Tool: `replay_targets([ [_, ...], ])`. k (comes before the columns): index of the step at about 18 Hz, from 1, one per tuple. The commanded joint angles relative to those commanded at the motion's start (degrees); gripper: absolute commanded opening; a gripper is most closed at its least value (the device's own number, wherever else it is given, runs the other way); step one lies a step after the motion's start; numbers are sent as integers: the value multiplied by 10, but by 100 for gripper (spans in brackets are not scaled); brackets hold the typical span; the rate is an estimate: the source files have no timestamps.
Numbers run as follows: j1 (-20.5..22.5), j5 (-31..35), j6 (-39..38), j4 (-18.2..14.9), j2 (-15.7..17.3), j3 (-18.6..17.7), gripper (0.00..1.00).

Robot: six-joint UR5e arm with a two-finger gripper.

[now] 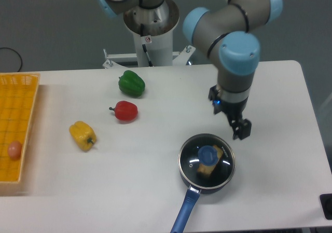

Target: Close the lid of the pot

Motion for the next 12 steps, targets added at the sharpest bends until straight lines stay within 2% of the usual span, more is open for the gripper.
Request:
replay_targets([
  [3, 14, 0, 82, -11, 0, -9, 100],
  [9, 19, -3, 87, -6, -2, -32, 100],
  [12, 18, -2, 86, -6, -2, -33, 100],
])
